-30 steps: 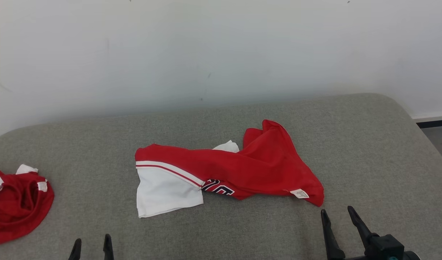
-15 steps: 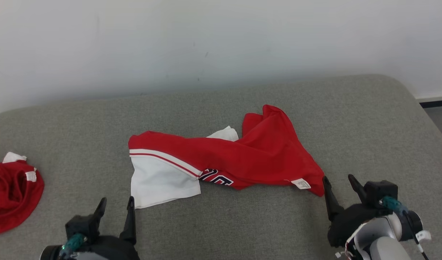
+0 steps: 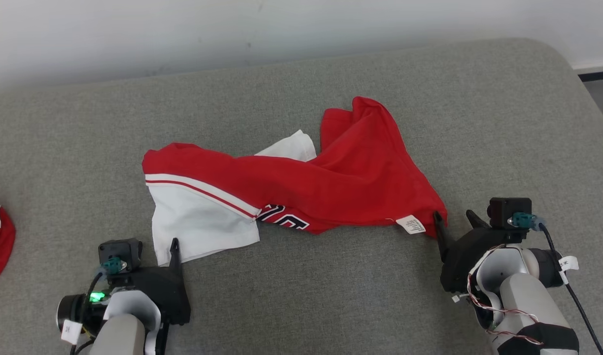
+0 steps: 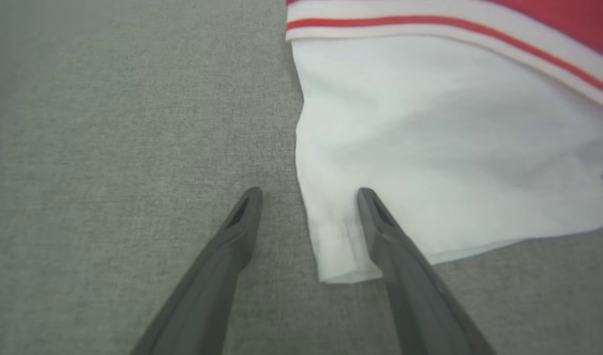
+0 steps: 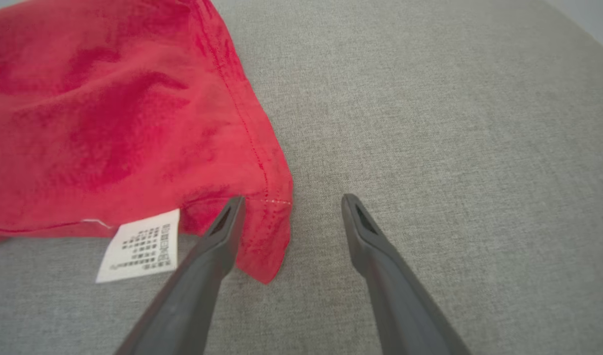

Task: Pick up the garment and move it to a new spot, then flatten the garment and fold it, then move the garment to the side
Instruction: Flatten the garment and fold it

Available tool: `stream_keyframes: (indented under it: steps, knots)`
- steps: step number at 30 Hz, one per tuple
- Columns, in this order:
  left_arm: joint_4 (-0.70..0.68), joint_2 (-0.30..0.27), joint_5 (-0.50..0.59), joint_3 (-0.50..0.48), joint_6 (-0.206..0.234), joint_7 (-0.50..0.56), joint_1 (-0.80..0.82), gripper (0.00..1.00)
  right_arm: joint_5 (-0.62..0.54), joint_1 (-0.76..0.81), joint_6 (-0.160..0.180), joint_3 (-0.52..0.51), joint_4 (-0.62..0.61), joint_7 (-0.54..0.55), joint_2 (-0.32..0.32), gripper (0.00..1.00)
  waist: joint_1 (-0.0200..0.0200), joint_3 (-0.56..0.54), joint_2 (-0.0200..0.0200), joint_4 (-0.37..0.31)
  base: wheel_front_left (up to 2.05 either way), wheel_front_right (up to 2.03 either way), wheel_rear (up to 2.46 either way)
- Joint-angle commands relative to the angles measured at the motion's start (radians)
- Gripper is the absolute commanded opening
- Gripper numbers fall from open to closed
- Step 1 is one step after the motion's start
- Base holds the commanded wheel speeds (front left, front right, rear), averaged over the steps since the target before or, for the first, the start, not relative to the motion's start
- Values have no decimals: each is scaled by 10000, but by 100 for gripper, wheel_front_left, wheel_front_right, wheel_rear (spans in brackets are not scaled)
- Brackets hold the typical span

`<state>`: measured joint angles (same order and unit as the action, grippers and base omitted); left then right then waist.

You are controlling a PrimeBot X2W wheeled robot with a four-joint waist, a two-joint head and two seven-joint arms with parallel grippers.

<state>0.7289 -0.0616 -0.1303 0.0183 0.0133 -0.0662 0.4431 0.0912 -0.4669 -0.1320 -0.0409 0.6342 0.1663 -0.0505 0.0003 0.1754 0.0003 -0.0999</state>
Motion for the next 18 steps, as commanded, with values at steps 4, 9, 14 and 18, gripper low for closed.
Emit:
stream_keyframes:
  steps: [4,9,14,18]
  knots:
    - [830,6,-70,125,90,238,164,100,471,-256,27,-16,290,5,3,100,-3,527,-3,-128,0,0,0]
    - [1410,69,-201,292,70,185,177,100,500,-441,27,-127,541,66,3,100,-3,617,-3,-131,0,0,0]
    - [1747,104,-270,414,44,-42,435,100,462,-820,27,173,1053,438,8,100,-3,764,-3,-110,0,0,0]
    - [1857,111,-288,485,34,-117,605,100,206,-1011,27,241,1452,801,18,100,-3,842,-3,-71,0,0,0]
